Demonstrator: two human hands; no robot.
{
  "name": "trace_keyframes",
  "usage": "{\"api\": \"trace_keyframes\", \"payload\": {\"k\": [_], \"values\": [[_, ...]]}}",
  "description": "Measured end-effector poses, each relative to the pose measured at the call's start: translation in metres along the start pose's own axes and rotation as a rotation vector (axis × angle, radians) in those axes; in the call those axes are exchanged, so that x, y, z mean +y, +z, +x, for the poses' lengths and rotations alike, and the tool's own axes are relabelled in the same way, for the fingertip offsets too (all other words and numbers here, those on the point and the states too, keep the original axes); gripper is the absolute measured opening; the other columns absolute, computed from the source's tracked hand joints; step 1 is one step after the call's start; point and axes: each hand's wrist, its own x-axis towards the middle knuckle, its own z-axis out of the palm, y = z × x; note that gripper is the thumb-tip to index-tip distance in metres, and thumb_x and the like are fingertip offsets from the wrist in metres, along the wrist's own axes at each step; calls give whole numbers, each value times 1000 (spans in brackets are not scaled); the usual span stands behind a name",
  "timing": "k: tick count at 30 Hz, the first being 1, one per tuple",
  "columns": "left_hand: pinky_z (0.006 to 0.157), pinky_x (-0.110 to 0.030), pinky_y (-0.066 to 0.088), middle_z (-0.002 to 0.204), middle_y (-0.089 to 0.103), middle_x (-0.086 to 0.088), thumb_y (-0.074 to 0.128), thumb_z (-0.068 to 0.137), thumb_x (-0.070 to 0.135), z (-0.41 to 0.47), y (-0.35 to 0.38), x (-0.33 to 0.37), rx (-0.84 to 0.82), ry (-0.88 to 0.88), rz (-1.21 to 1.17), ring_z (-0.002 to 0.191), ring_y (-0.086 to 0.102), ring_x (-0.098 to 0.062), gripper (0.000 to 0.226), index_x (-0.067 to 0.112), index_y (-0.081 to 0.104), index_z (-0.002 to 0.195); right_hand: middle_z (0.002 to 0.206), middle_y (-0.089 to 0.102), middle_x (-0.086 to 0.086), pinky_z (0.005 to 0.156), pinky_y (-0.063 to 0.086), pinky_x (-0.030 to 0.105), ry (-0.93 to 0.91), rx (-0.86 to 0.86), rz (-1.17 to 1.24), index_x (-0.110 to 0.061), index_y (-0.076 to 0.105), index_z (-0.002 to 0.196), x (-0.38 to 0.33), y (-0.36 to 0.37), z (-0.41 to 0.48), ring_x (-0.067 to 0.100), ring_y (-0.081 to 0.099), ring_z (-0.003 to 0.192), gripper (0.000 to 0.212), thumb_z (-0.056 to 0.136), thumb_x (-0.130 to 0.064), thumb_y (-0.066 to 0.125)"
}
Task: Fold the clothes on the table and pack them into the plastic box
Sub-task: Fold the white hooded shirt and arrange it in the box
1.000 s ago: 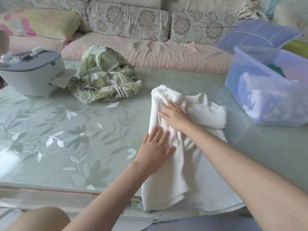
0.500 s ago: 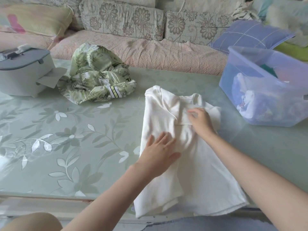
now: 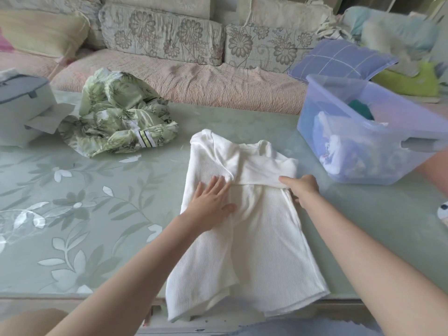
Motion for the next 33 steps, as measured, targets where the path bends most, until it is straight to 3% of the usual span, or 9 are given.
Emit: {"api": "trace_keyframes", "payload": {"k": [3, 7, 12, 15, 17, 20, 24, 29, 33], "values": [[117, -41, -7, 160, -5, -2, 28, 100, 47, 2, 7, 1, 1, -7, 20, 146, -12, -17, 63, 24, 2, 153, 65, 52, 4, 61, 44, 30, 9, -35, 38, -3, 58, 88, -8, 7, -1, 23, 55, 66, 32, 68, -19, 77], [118, -37, -9, 160, -4, 3, 27, 99, 50, -1, 10, -3, 33, 0, -40, 145, -12, -12, 71, 19, -11, 151, 68, 50, 1, 49, 33, 27, -159, 22, 0, -8, 52, 82, -13, 12, -8, 22, 49, 63, 18, 76, -17, 67], [117, -34, -10, 160, -1, 2, 27, 100, 47, 2, 7, -5, 8, 7, -111, 145, -11, -10, 69, 13, -2, 152, 89, 54, 3, 65, 39, 30, -344, 68, 19, -9, 56, 103, -31, 17, -25, 27, 54, 83, 26, 78, -7, 62], [112, -24, 5, 155, 26, -1, 36, 102, 31, 5, 1, -7, 86, -1, -368, 145, 14, -12, 54, 10, 21, 150, 89, 62, 2, 74, 45, 35, -530, 102, -156, -17, 59, 102, -44, 24, -47, 33, 60, 91, 27, 78, -6, 58], [99, -19, 24, 140, 49, -4, 42, 101, 23, 8, -5, -11, 178, -70, -599, 133, 40, -19, 43, 10, 38, 142, 101, 65, 7, 75, 45, 35, -646, 55, -360, -21, 60, 109, -49, 35, -66, 33, 60, 96, 29, 83, -8, 55], [91, -28, 41, 126, 61, -7, 44, 99, 19, 23, -14, -17, 297, -208, -858, 110, 59, -20, 37, 11, 48, 135, 118, 57, 7, 79, 44, 33, -801, -77, -620, -23, 56, 121, -43, 59, -90, 31, 57, 107, 33, 89, -16, 52], [64, -32, 53, 105, 60, -12, 47, 98, 17, 51, -31, -11, 293, -342, -1257, 72, 63, -19, 45, 3, 38, 139, 126, 50, 7, 84, 44, 37, -817, -130, -687, -18, 44, 130, -33, 62, -108, 31, 55, 111, 35, 95, -20, 44], [72, -34, 56, 87, 64, -9, 66, 85, 20, 76, -36, -1, 337, -356, -964, 77, 64, -25, 71, 9, 27, 144, 120, 54, 5, 82, 45, 34, -756, -230, -628, -24, 39, 138, -30, 44, -121, 29, 57, 108, 52, 89, -13, 53], [68, -31, 47, 68, 54, 6, 59, 85, 8, 81, -33, 3, 399, -245, -724, 73, 59, -20, 59, 15, 36, 139, 107, 56, 8, 69, 39, 30, -564, -300, -710, -15, 46, 116, -25, 27, -127, 31, 58, 102, 31, 88, -23, 58]]}}
